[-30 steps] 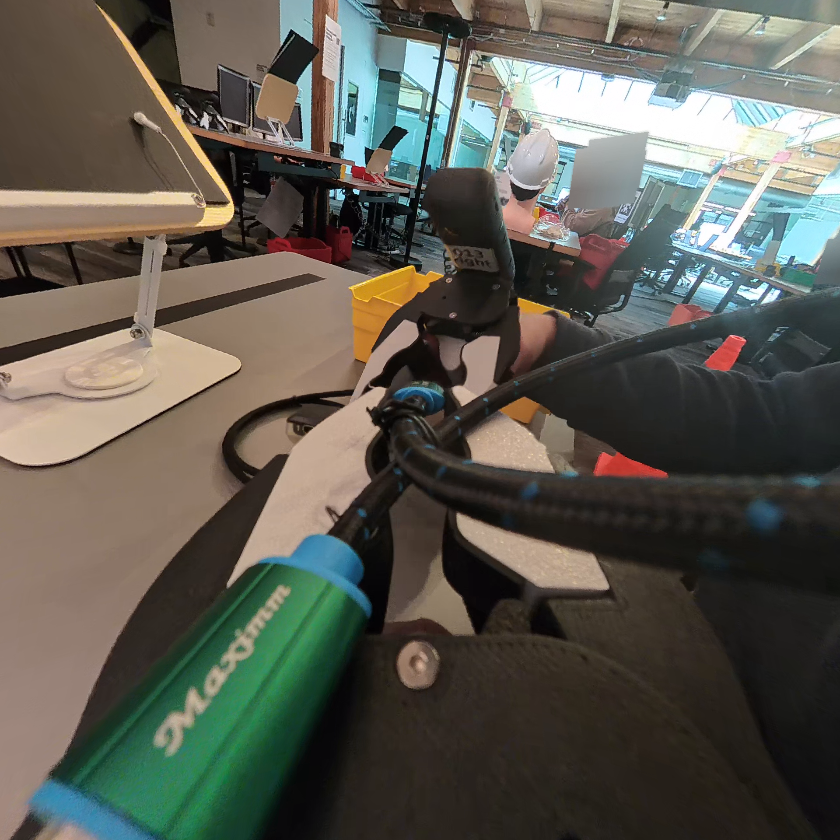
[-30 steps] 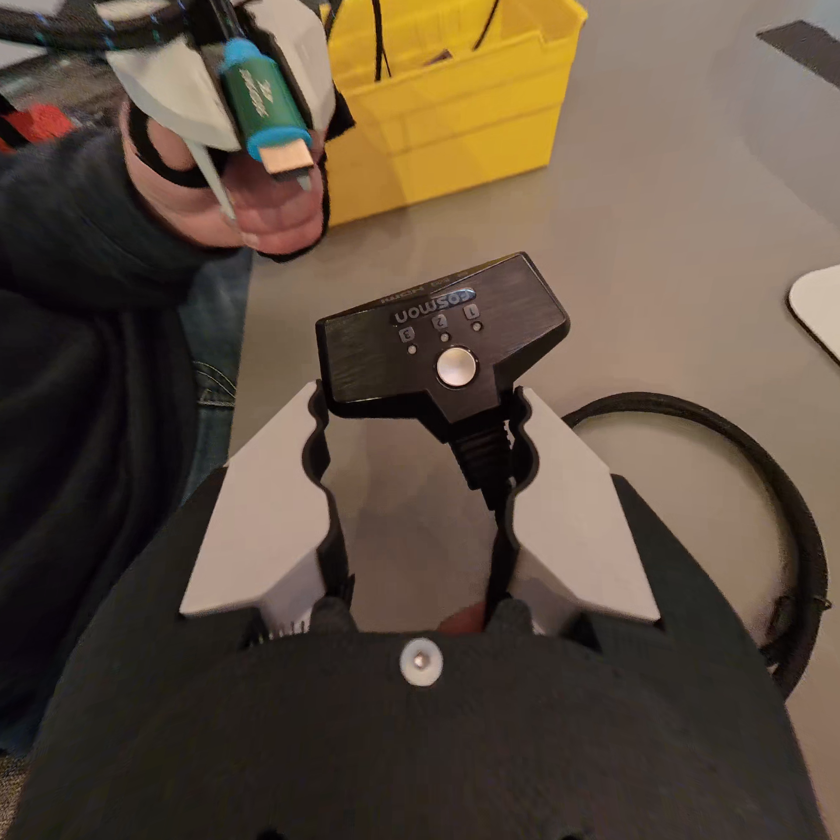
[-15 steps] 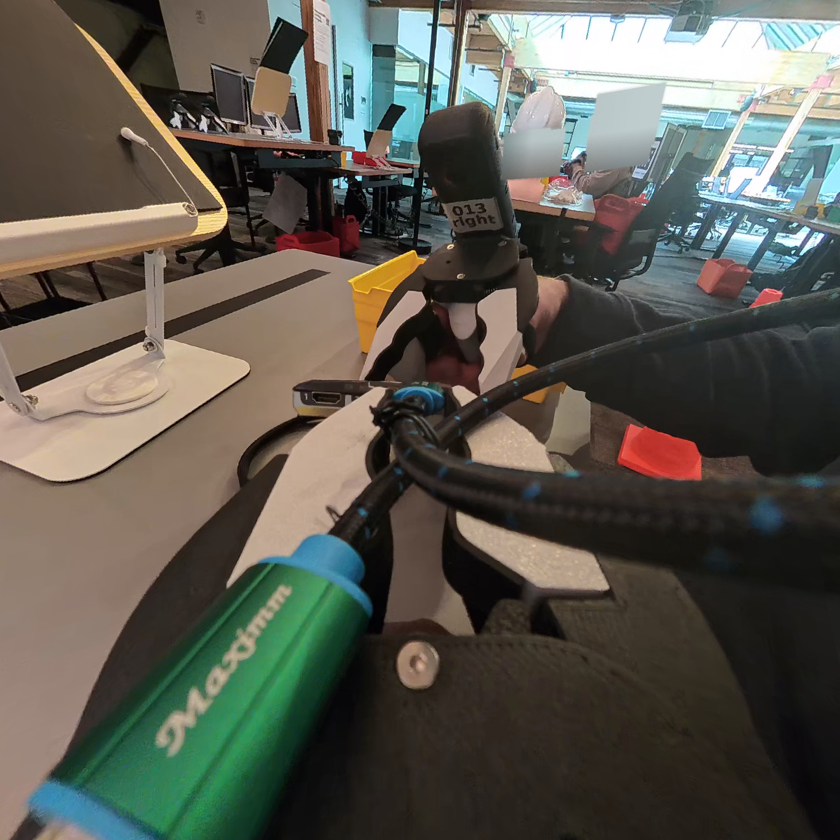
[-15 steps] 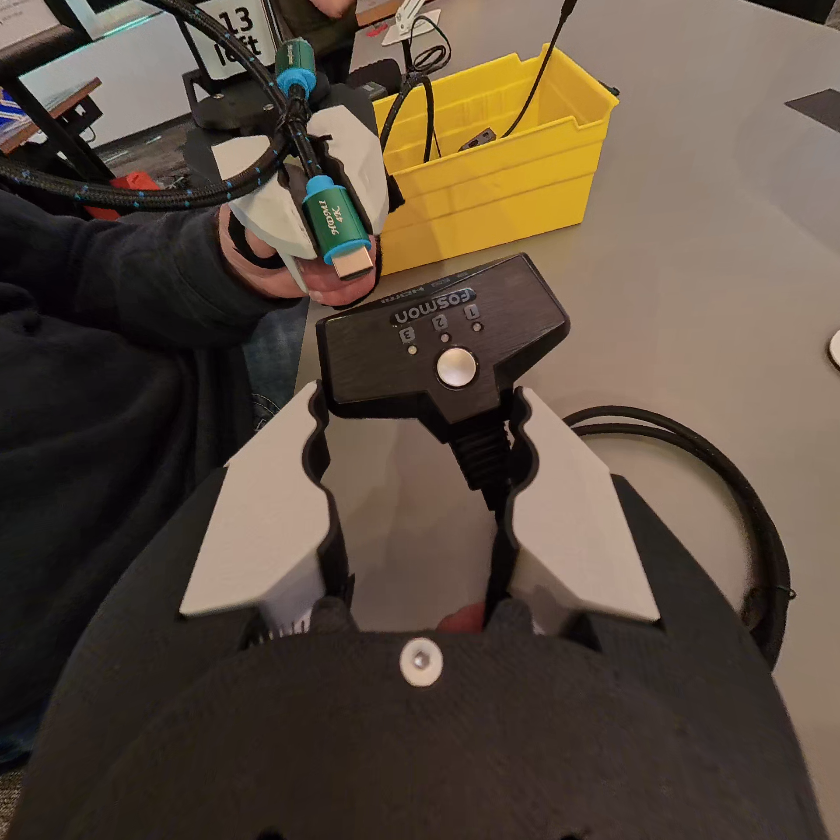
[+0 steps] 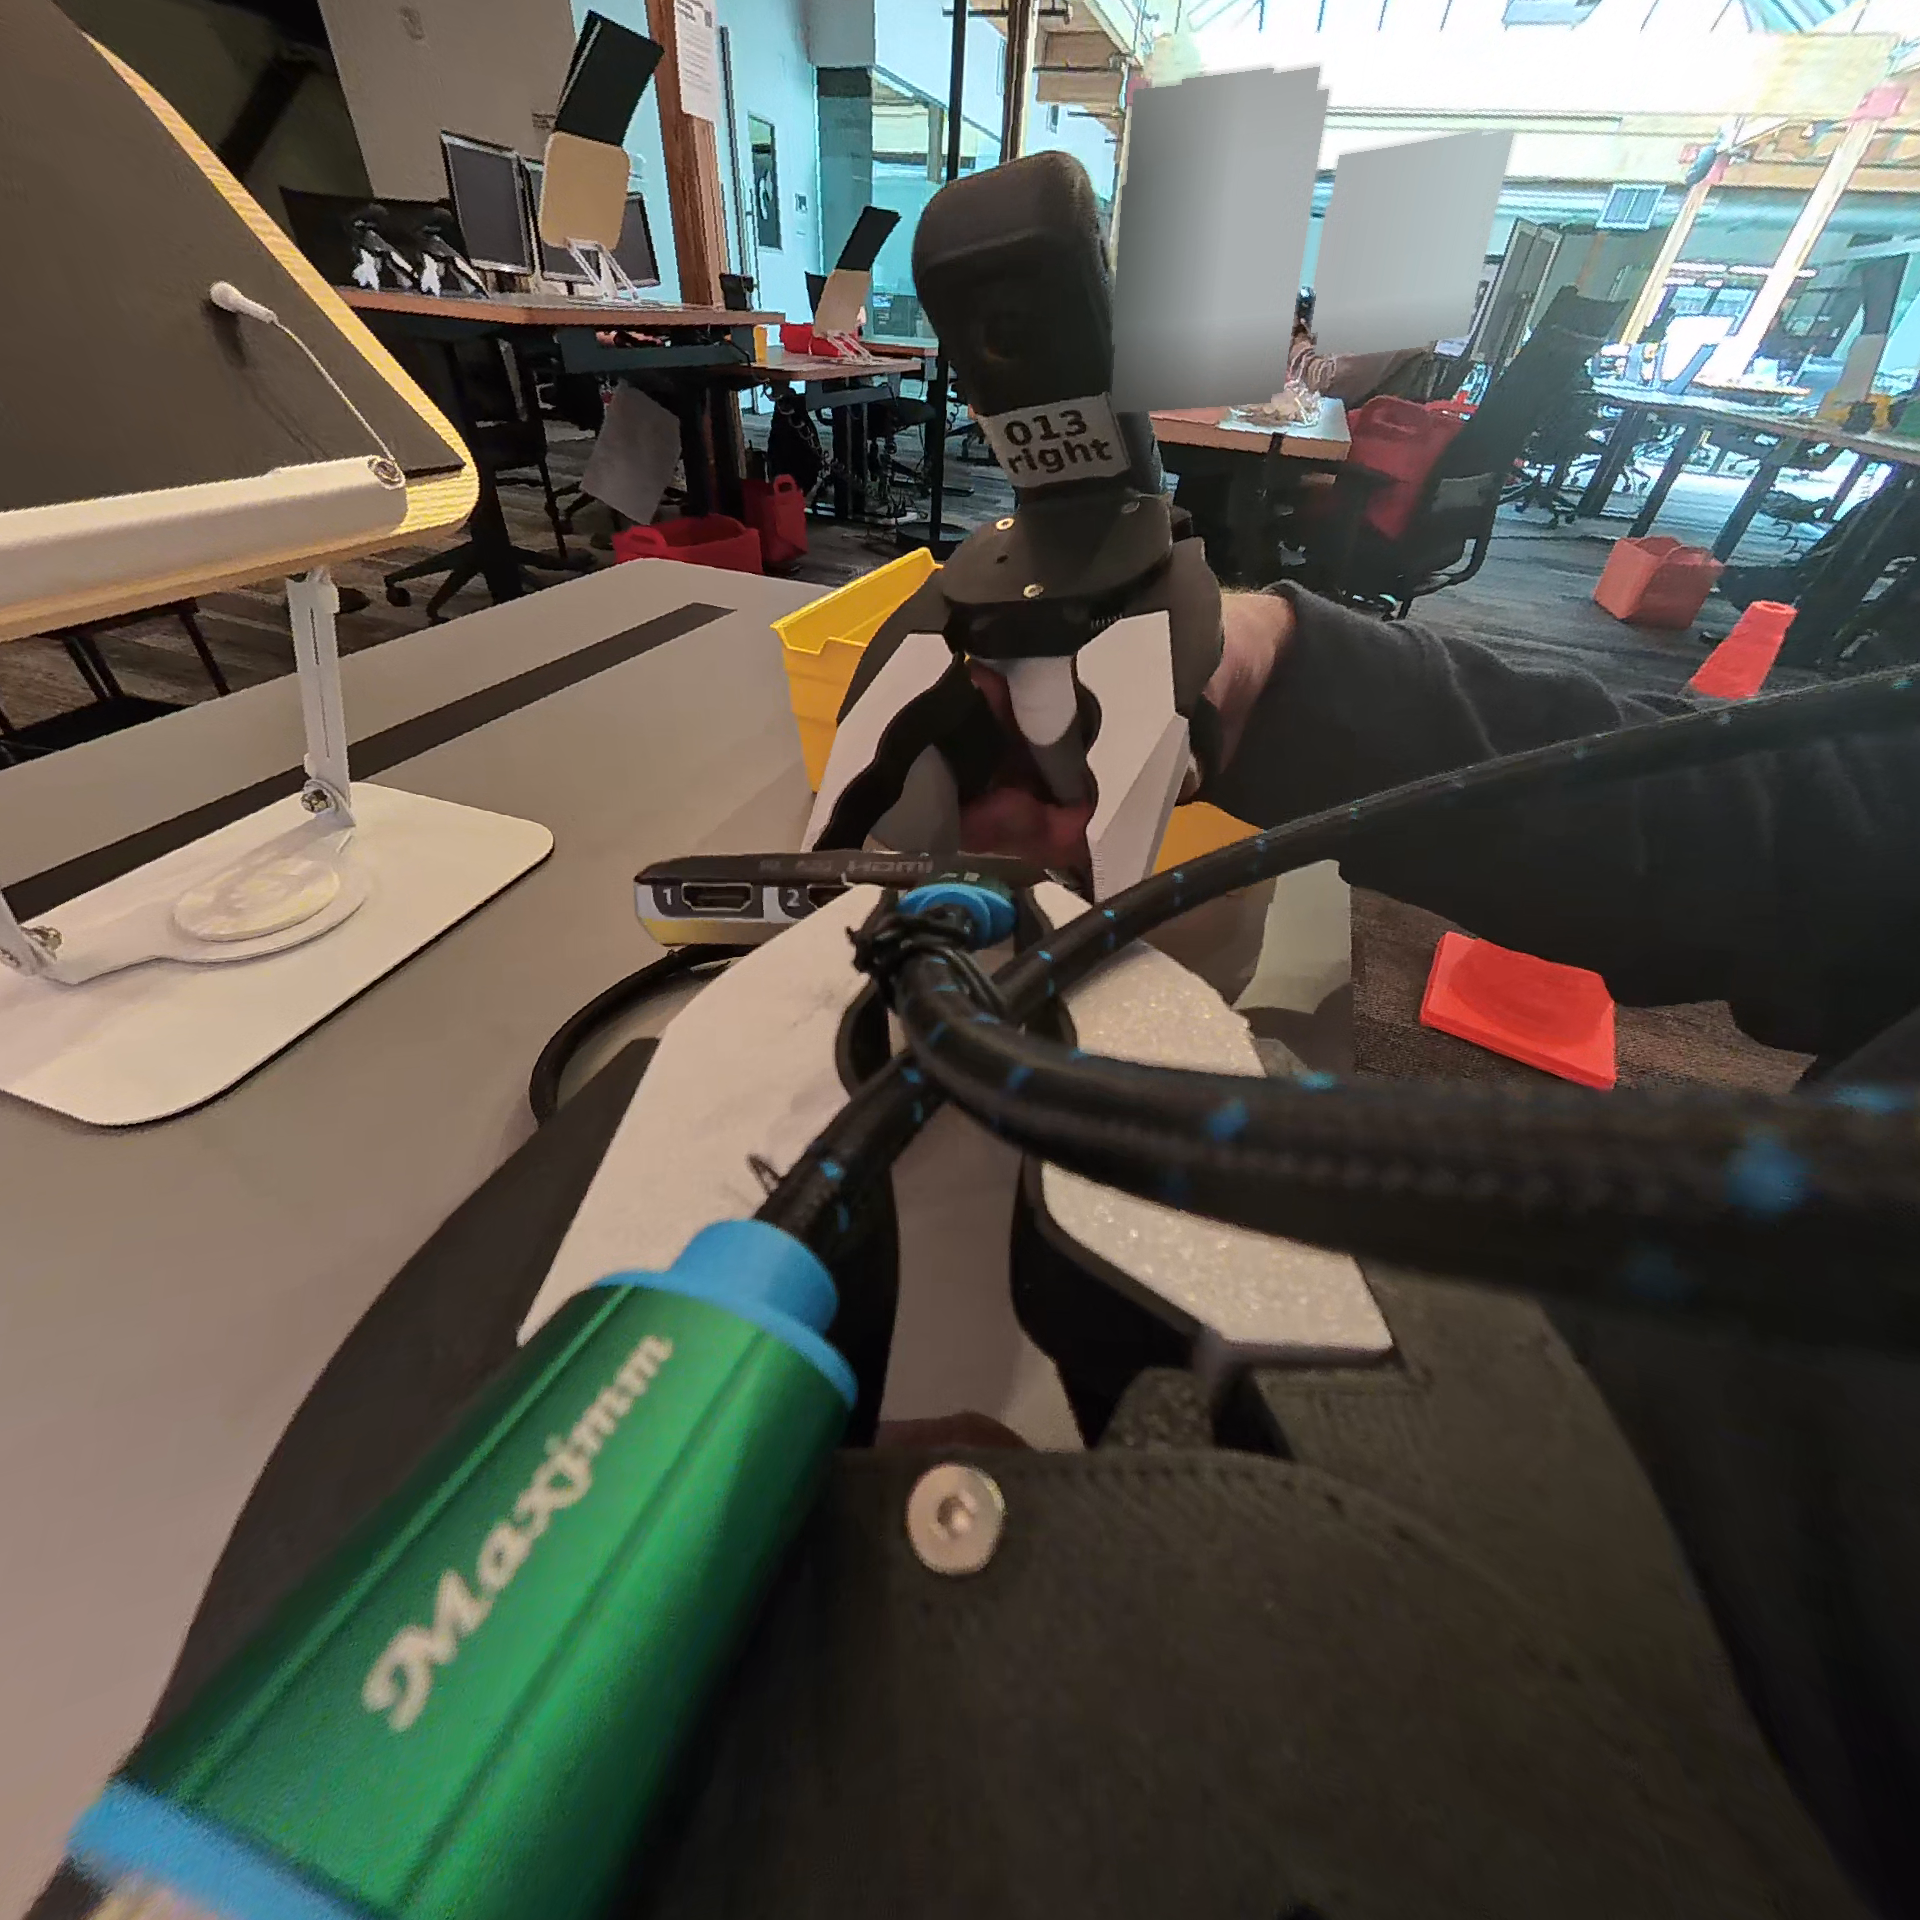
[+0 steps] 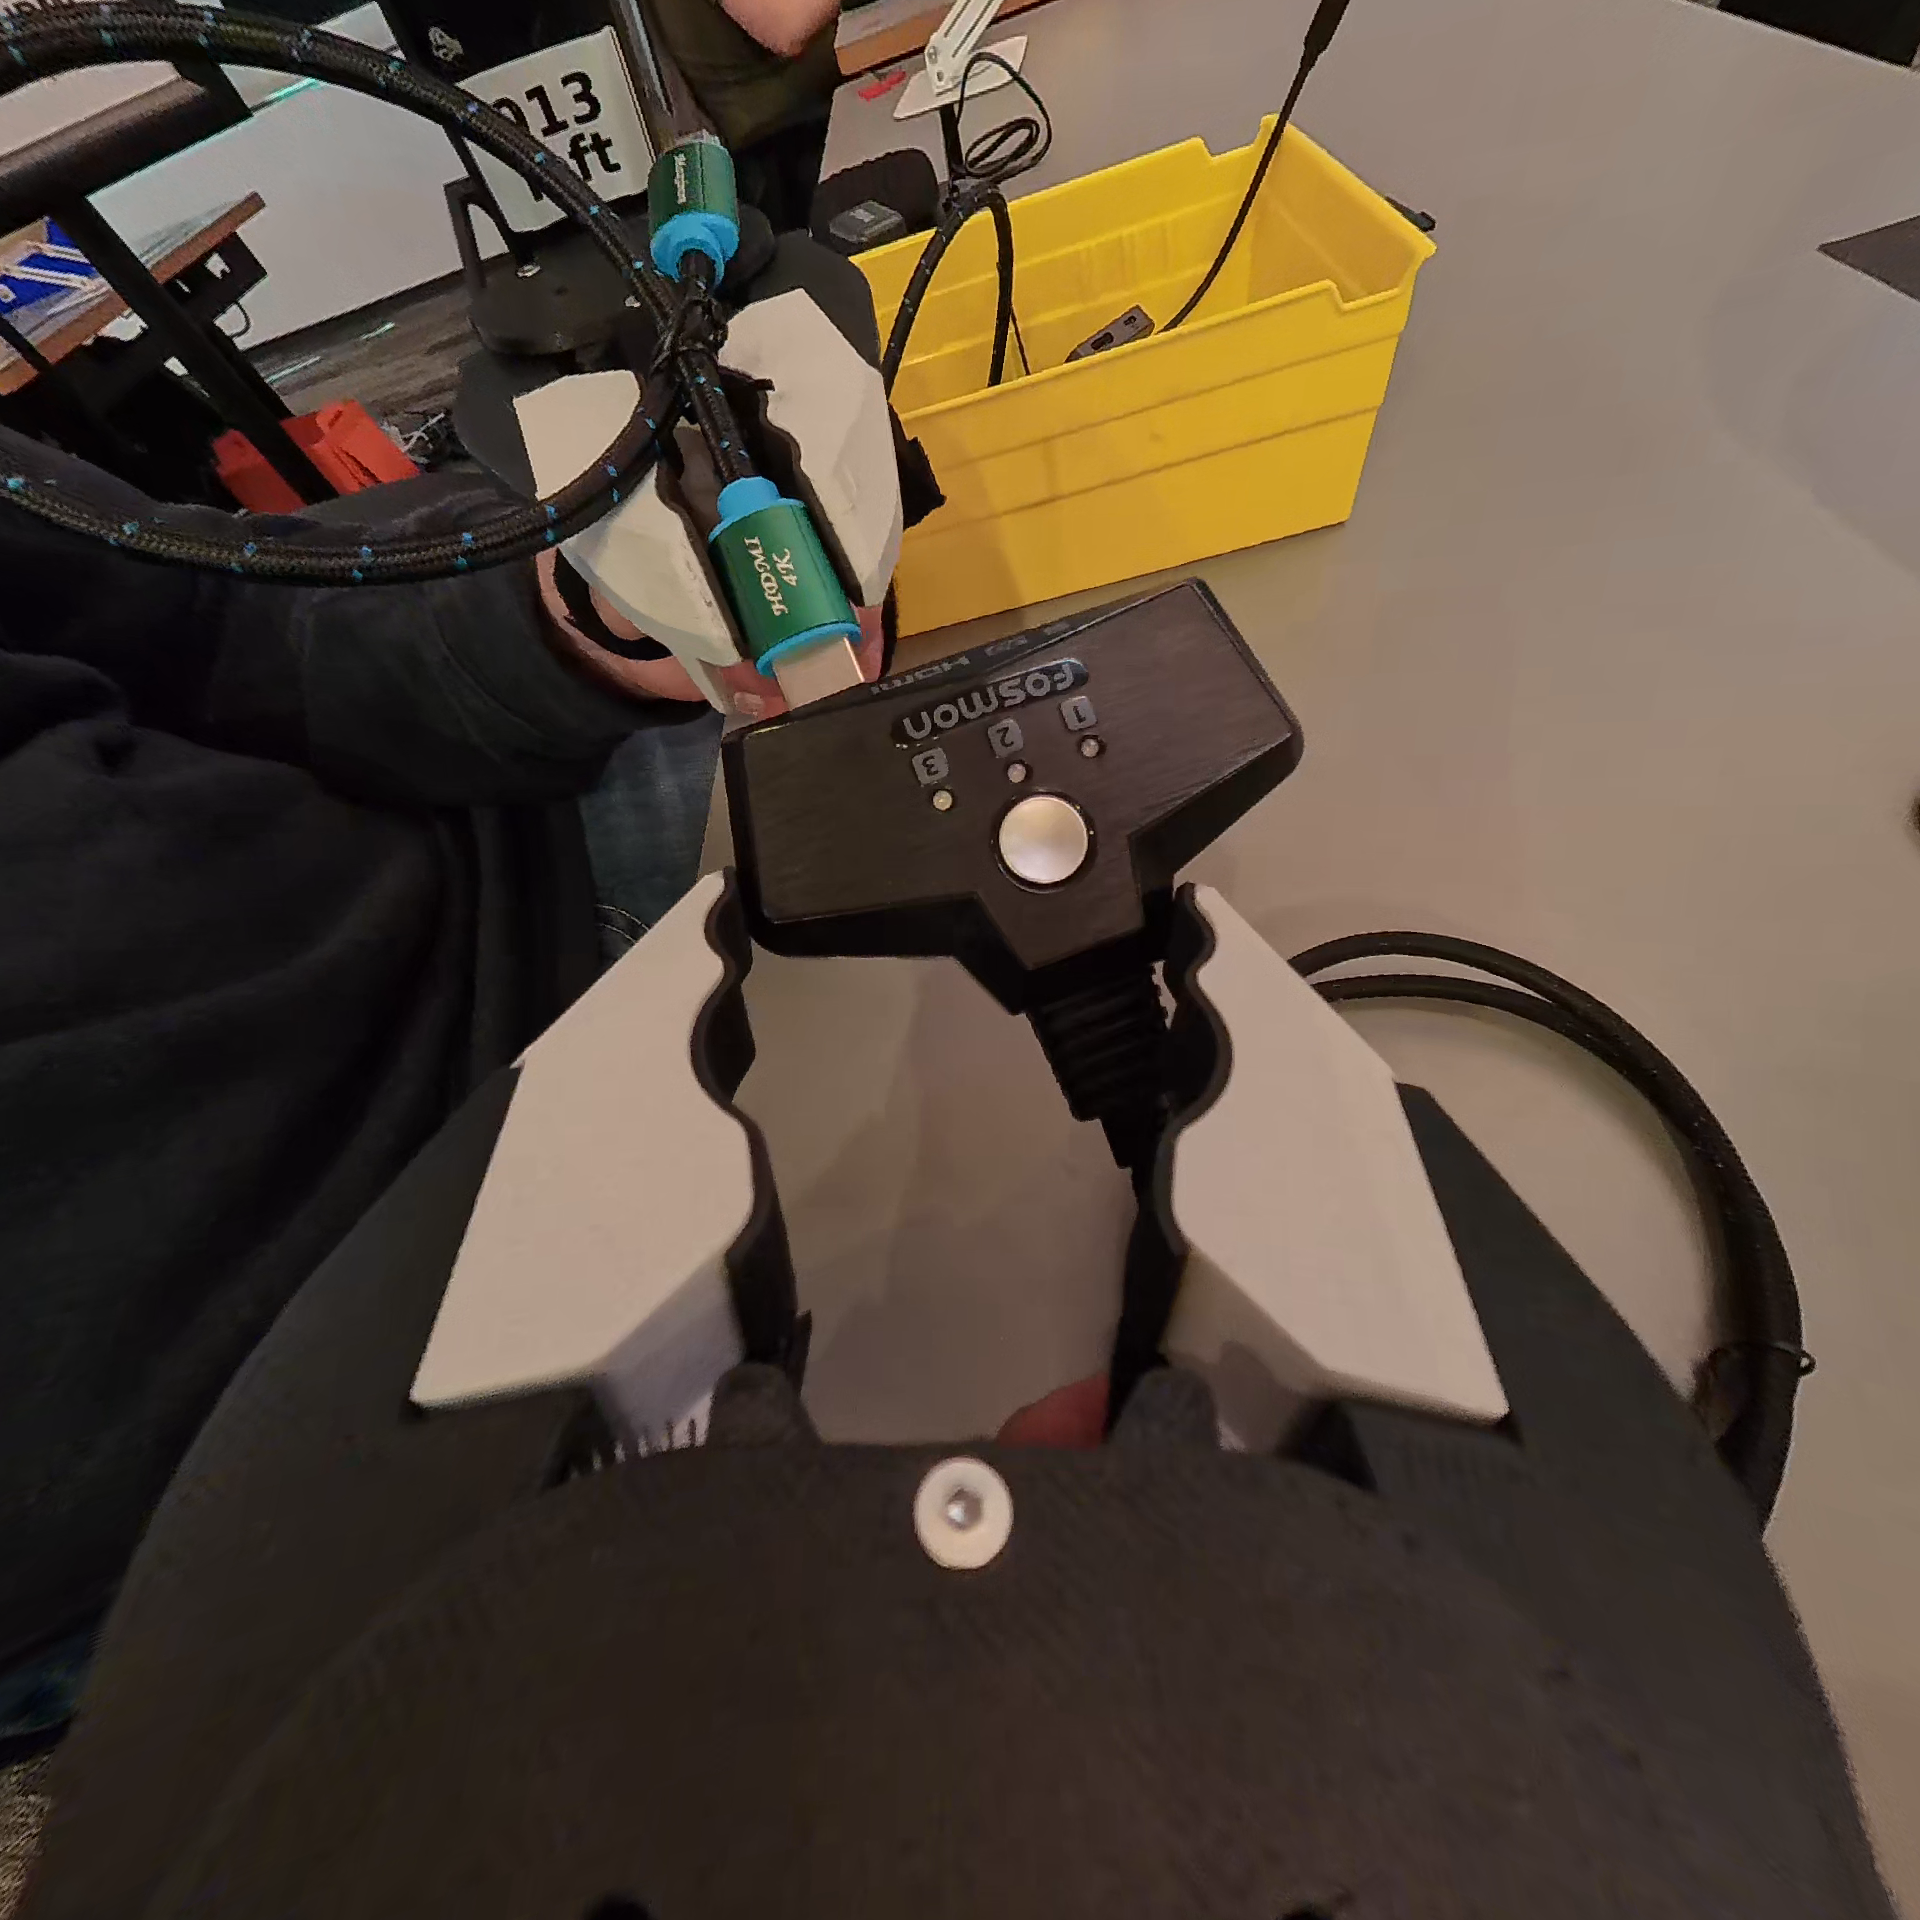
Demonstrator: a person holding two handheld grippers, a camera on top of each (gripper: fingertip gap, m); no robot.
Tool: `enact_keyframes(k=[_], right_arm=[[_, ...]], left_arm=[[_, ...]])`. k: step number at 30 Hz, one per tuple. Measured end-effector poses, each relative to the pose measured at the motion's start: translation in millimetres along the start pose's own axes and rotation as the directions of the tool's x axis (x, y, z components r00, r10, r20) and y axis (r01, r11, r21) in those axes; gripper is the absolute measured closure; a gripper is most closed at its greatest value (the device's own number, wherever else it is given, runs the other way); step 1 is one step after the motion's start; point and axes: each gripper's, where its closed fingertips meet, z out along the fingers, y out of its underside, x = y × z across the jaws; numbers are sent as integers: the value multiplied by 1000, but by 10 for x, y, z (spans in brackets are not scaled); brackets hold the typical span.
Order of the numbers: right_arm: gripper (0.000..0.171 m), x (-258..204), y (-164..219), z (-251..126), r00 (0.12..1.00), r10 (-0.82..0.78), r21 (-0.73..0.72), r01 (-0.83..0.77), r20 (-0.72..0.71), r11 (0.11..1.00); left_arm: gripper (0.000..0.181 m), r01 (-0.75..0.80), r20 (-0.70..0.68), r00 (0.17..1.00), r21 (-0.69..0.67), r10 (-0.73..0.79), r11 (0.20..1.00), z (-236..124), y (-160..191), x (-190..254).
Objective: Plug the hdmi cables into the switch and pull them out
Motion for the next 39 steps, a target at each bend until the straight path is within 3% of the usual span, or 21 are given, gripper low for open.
enact_keyframes(k=[12, 28, 39], right_arm=[[92, -14, -5, 1, 1000, 4, 6, -4, 5, 1000], [92, 34, 0, -8, 997, -34, -41, 31, -71, 999], [92, -20, -13, -14, 999, 2, -36, -3, -37, 999]], left_arm=[[161, -71, -3, 997, -28, 71, 997, -12, 10, 38], [161, -38, 13, 999, -11, 38, 999, -2, 16, 7], [161, -64, -6, 998, -6, 64, 998, -18, -2, 39]])
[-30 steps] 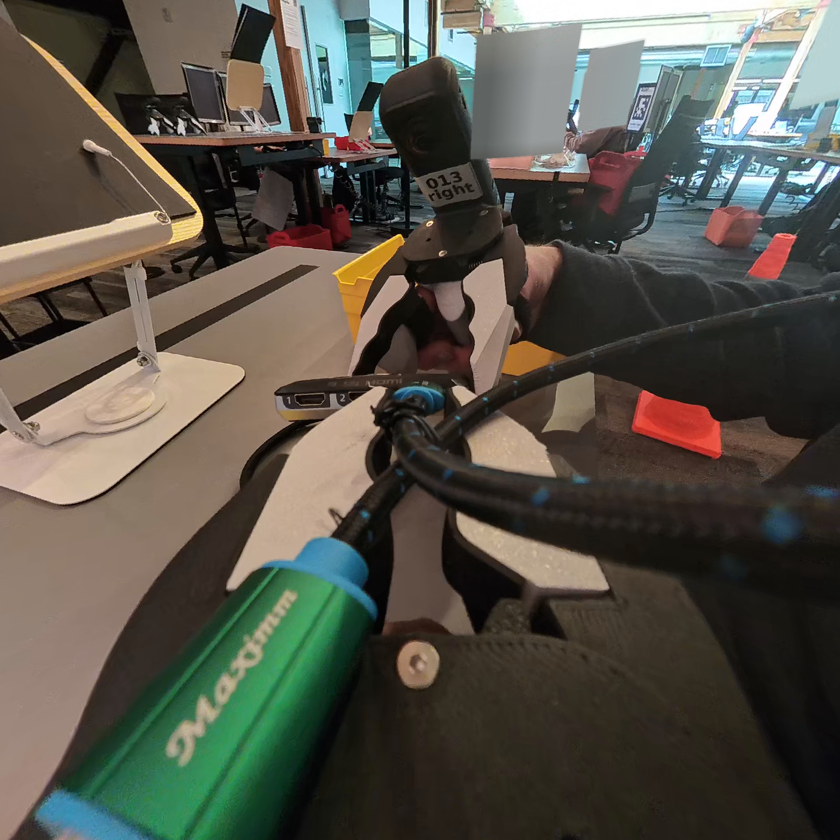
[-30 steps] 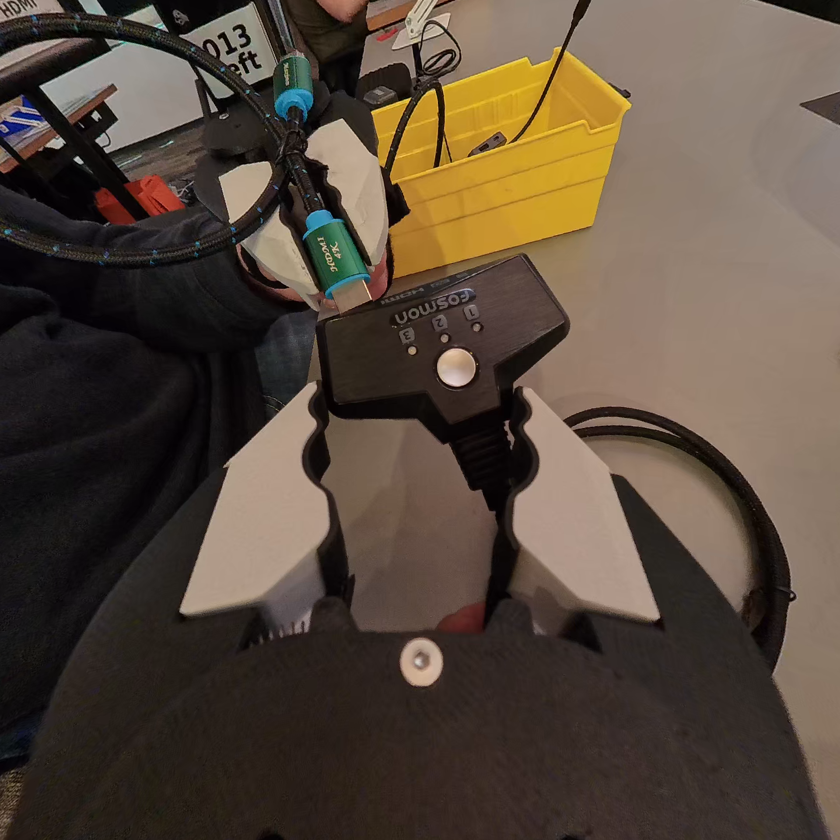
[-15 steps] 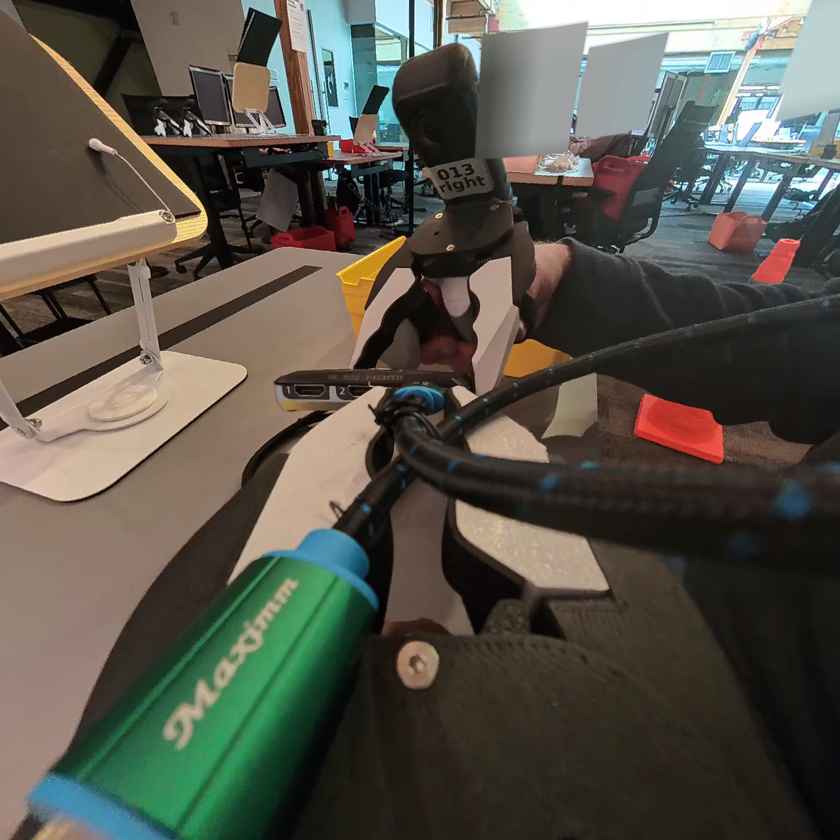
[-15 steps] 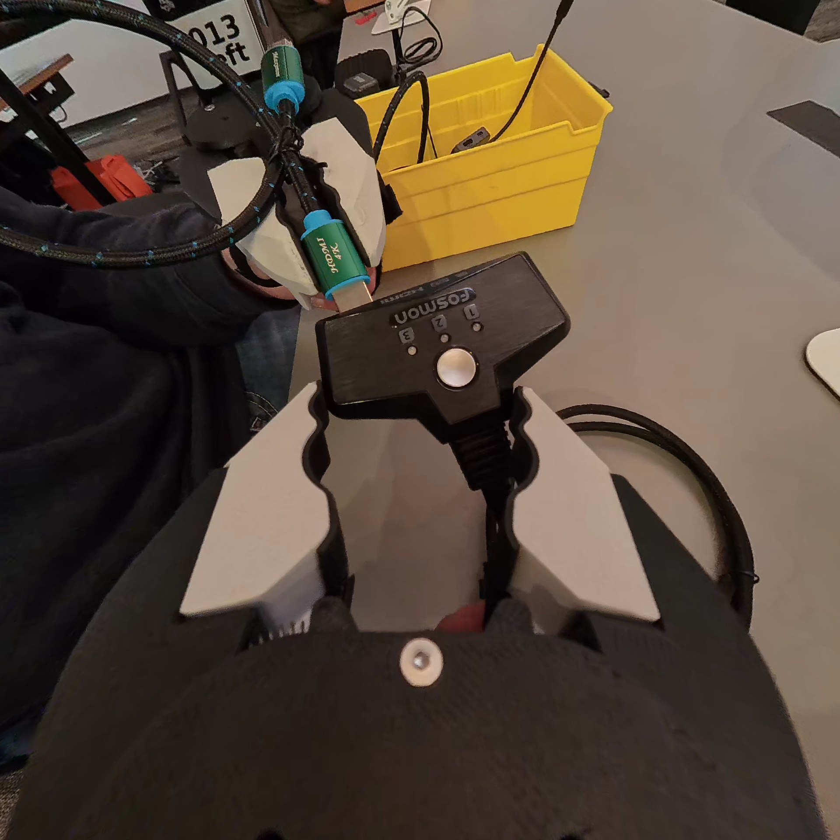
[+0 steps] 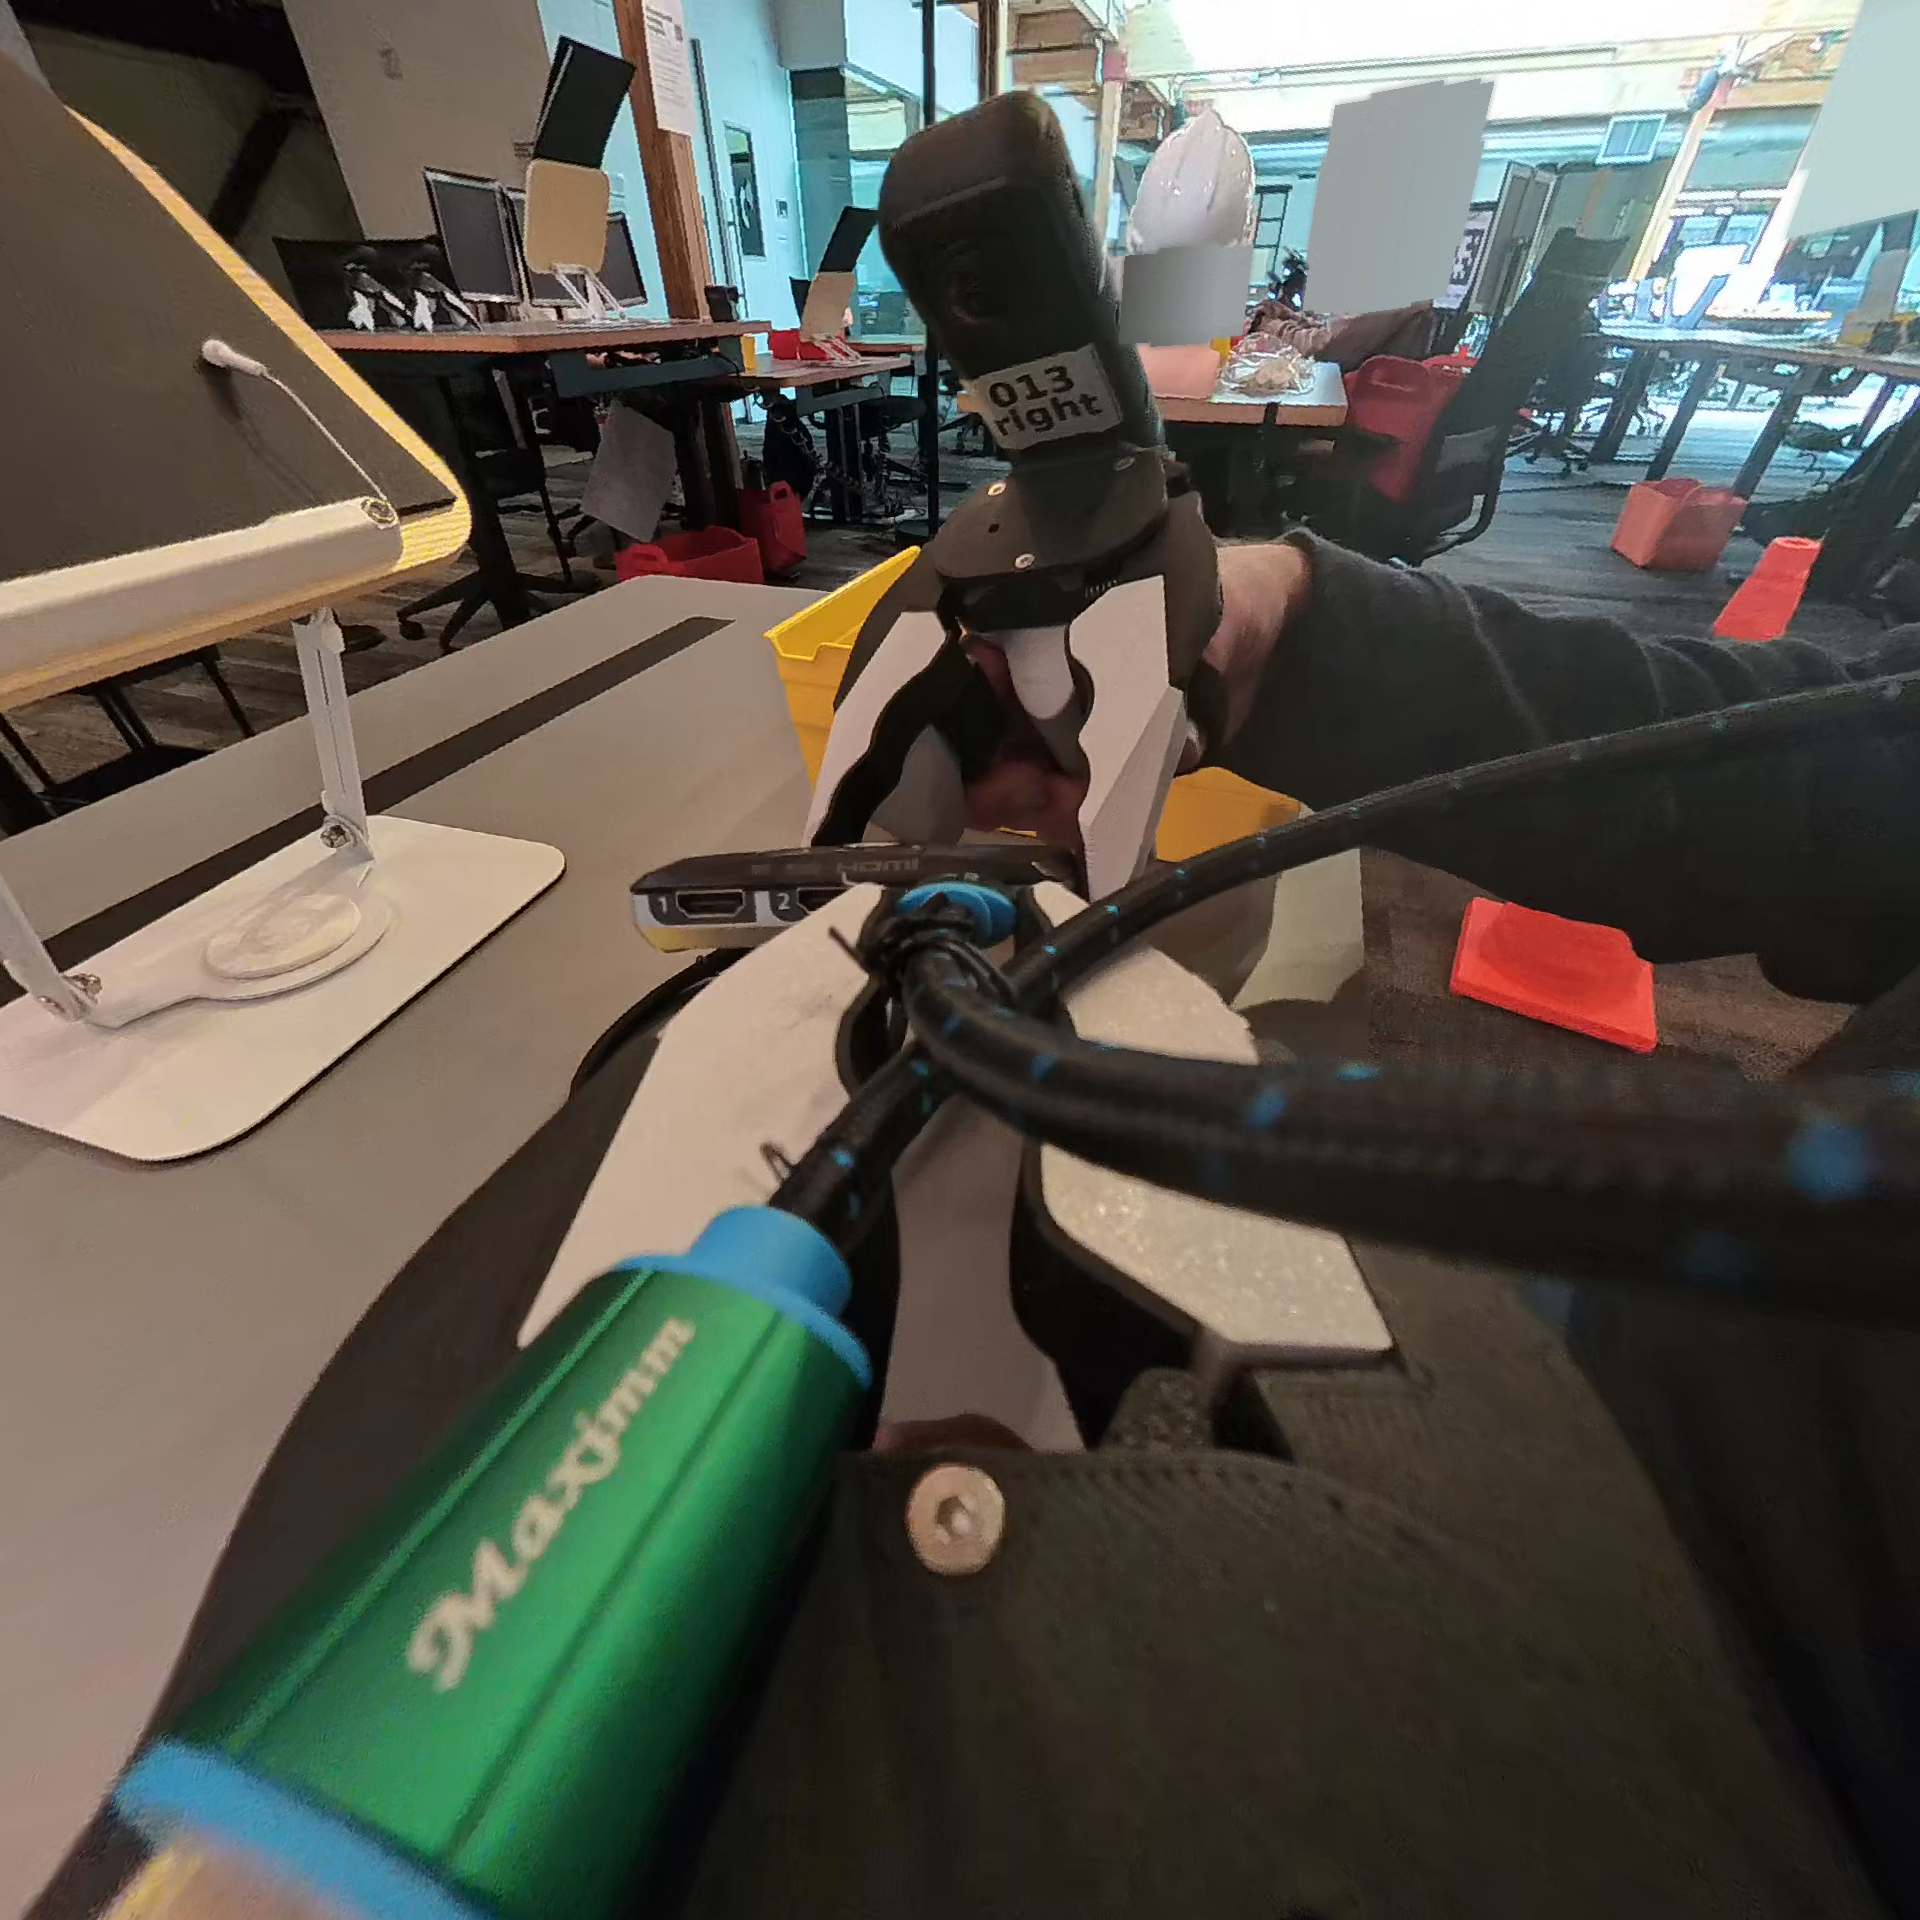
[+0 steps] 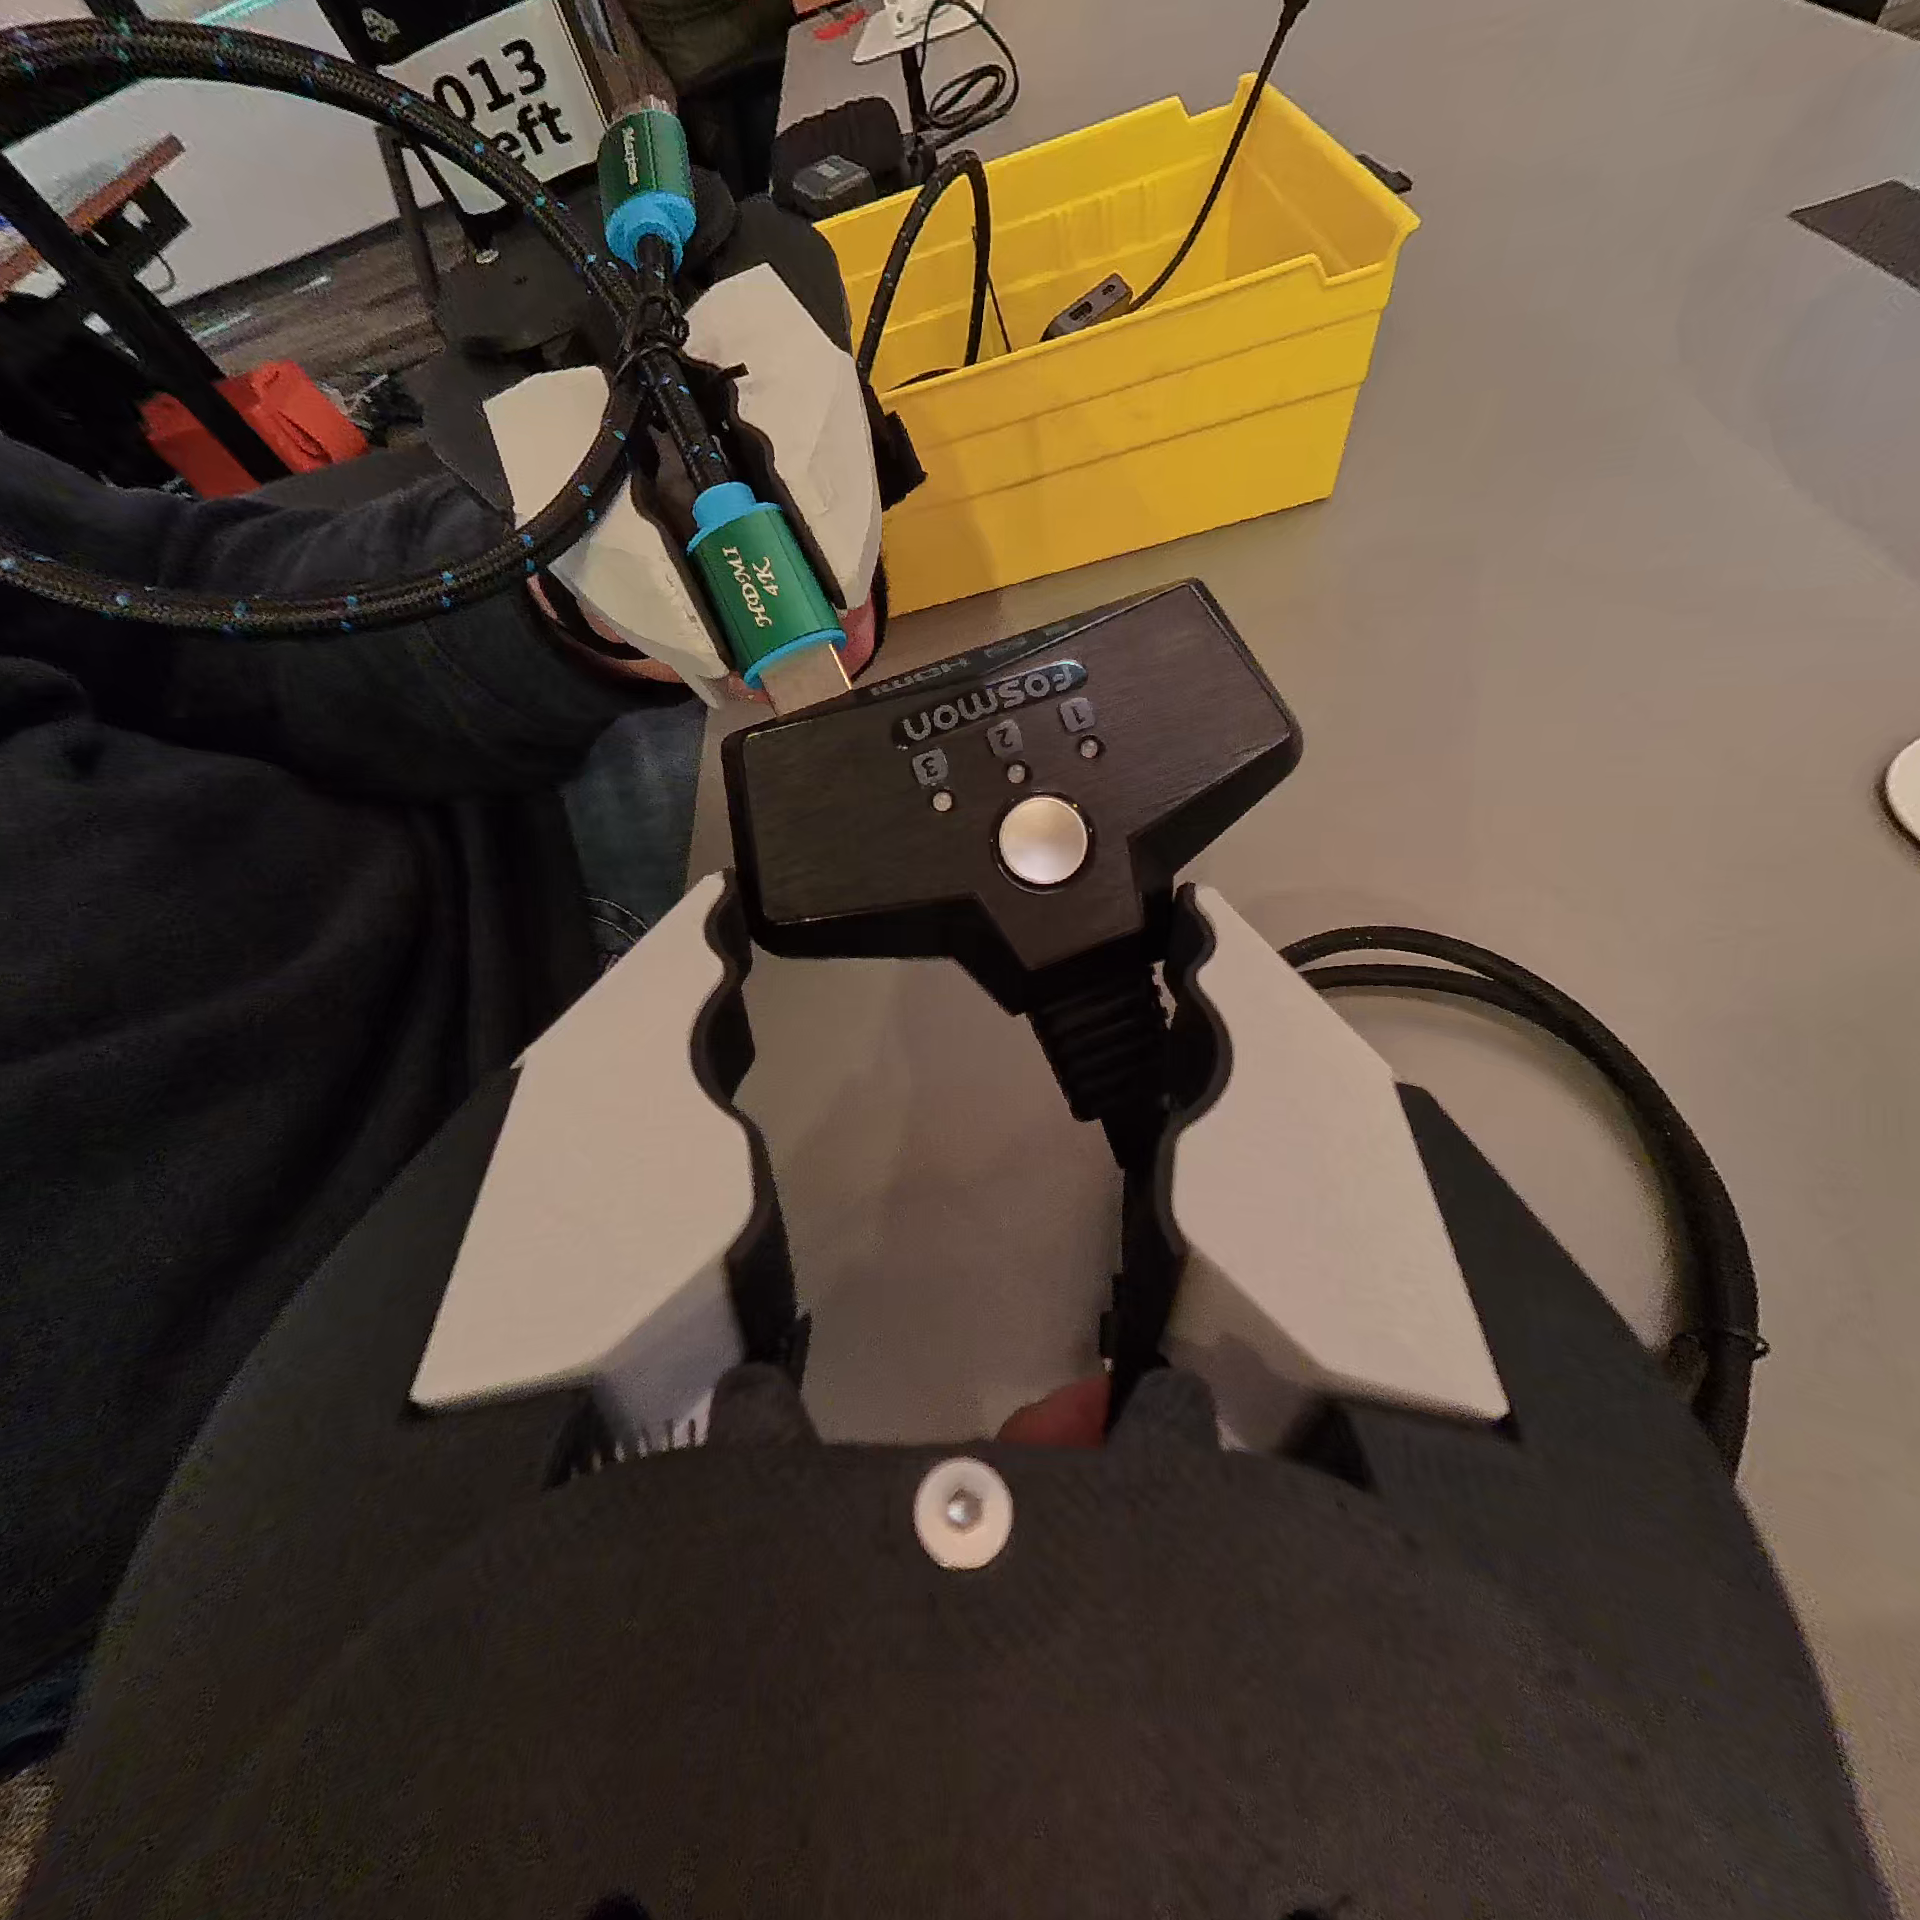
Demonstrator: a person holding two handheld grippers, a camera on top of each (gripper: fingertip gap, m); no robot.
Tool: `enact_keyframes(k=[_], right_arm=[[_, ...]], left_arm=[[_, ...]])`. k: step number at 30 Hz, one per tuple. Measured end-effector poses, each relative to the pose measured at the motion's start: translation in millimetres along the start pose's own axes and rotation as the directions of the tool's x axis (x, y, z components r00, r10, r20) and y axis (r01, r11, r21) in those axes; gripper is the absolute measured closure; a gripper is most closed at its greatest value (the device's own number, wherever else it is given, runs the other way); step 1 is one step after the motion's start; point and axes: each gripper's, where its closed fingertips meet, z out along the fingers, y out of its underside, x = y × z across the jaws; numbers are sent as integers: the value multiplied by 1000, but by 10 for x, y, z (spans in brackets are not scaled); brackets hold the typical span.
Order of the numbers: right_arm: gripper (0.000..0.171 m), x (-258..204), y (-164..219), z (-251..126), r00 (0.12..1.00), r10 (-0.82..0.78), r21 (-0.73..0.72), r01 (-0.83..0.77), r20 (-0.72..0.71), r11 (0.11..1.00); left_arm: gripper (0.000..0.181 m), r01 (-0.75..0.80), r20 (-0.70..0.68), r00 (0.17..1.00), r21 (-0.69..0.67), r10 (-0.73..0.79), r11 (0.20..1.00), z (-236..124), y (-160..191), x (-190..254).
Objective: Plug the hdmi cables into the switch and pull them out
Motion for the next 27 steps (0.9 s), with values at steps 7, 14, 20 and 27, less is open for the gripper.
enact_keyframes(k=[7, 14, 20, 27], right_arm=[[92, -31, 9, 0, 1000, 5, -4, -4, 23, 1000], [92, 1, -11, -6, 999, -29, -4, 29, -23, 1000], [92, -41, -8, -24, 998, -59, -1, 59, -7, 998], [92, -46, 11, -36, 998, -64, -12, 64, -2, 998]], left_arm=[[161, -27, -17, 999, -29, 27, 999, -9, 6, 31], [160, -3, -6, 1000, -34, 3, 999, -13, 10, 2], [160, -11, -24, 1000, -36, 11, 999, -5, -5, 42], [159, -8, -40, 999, -29, 6, 1000, 12, 4, 64]])
